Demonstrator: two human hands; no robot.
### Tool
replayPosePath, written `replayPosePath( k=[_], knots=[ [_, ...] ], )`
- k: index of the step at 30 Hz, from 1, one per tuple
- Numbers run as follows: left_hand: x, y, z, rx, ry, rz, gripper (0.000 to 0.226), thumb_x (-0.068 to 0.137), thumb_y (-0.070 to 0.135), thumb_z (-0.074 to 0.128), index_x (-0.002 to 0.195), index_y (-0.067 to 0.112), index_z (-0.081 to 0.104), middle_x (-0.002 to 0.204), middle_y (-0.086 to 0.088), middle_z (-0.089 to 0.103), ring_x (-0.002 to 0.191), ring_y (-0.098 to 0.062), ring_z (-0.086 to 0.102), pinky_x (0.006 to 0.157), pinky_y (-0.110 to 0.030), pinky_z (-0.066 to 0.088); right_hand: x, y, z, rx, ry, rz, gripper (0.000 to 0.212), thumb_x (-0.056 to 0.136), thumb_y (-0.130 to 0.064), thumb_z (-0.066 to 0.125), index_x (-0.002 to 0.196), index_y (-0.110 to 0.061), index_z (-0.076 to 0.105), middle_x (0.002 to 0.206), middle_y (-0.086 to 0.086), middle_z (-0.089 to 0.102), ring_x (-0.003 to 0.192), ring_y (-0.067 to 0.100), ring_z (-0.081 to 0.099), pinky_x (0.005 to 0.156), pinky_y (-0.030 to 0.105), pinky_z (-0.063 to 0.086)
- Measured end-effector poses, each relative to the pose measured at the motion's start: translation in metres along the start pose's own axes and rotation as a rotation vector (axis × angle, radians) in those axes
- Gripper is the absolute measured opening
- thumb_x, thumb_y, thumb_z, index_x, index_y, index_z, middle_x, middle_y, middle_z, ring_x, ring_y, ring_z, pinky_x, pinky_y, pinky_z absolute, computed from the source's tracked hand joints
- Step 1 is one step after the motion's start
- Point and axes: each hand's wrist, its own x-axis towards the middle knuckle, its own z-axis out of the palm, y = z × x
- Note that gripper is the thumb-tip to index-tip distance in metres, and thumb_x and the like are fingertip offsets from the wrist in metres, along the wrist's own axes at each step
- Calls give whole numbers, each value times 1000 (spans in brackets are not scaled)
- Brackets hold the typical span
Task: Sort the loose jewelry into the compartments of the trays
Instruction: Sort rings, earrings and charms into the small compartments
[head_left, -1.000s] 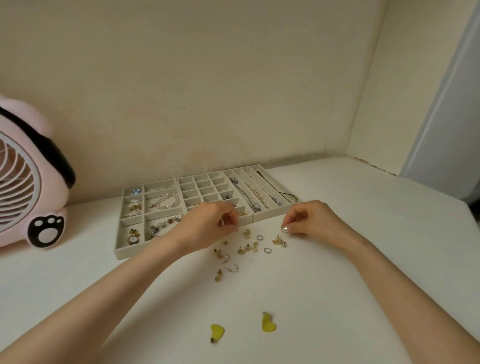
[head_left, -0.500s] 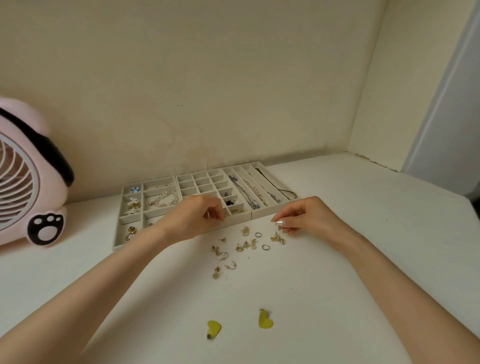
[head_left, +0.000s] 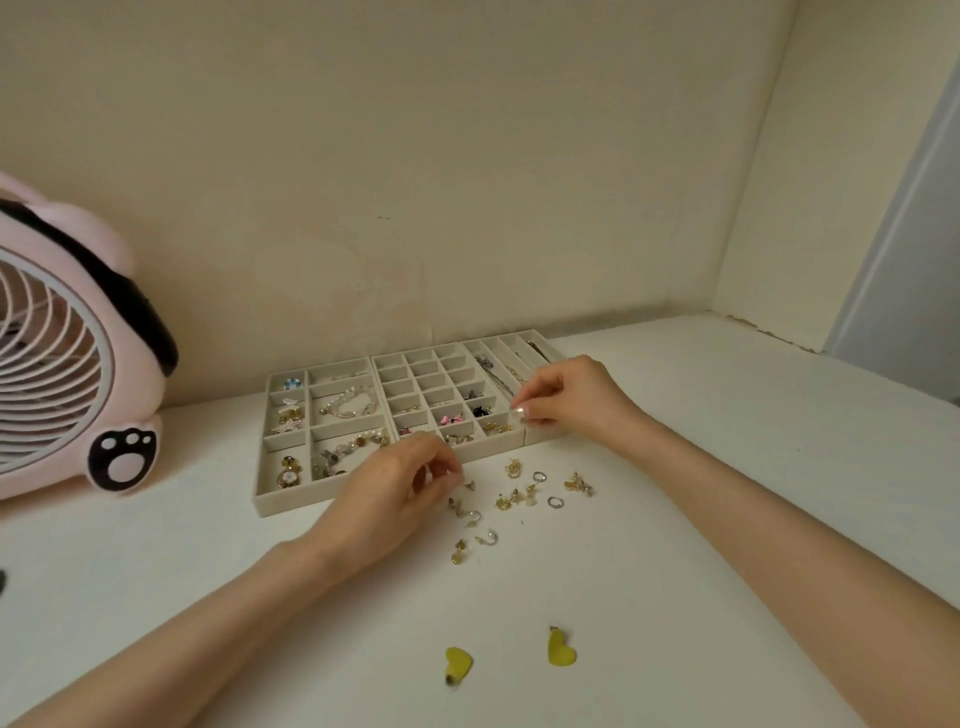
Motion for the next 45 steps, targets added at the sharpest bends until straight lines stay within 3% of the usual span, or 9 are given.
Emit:
replayPosePath(
  k=[4,9,15,21,24,30,35,39,45],
  knots=[
    [-2,-6,4,-28,131,4,7,91,18,56,95,23,58,86,13,58,75,-9,52,64,-11,38,57,-13,18,-79,10,11,10,81,-3,71,89,1,71,73,2,68,59,5,60,55,13,50],
    [-9,-12,2,-61,239,21,17,88,33,40,97,27,54,87,17,55,73,-6,51,63,-12,38,116,-7,37,-341,32,58,5,79,-15,75,83,-12,75,97,4,72,92,16,65,88,31,50],
    [-8,-15,7,-29,237,37,12,90,31,38,98,32,48,89,21,50,73,-1,47,64,-11,36,142,4,51,-569,-47,120,20,73,-18,78,90,-9,74,97,7,73,91,21,67,89,36,52],
    [-7,-17,9,1,224,57,13,91,30,38,99,30,48,89,20,47,73,-2,47,64,-16,40,142,4,55,-683,-12,67,10,75,-20,77,85,-19,76,95,2,73,92,19,66,81,30,52],
    [-7,-18,9,-6,223,58,13,91,30,37,99,30,48,89,20,47,73,-3,48,65,-15,40,134,2,48,-634,17,12,6,78,-17,74,80,-23,74,93,-3,72,91,15,64,75,26,47],
    [-8,-17,10,31,209,71,16,90,27,38,99,25,51,89,19,48,73,-2,47,65,-16,40,94,-10,30,-455,93,-71,9,82,-27,71,83,-18,73,91,-4,71,87,13,62,80,33,50],
    [-4,-13,5,-13,133,50,15,90,24,45,99,23,56,91,14,56,76,-5,50,65,-18,42,28,-23,23,-305,2,-127,6,84,-27,69,83,-22,71,78,-17,62,74,-4,54,72,19,43],
    [2,-4,-4,-68,57,37,9,90,18,54,95,21,60,85,14,59,73,-5,52,63,-14,39,-19,-21,22,-242,-40,-165,1,81,-26,72,80,-26,72,77,-14,67,61,-10,53,64,16,41],
    [9,11,-21,-75,-33,8,3,89,20,59,89,22,60,85,17,60,76,-4,54,61,-11,38,-61,-14,17,-223,-125,-190,2,80,-20,73,80,-21,75,72,-11,65,53,-3,49,55,10,39]
  ],
)
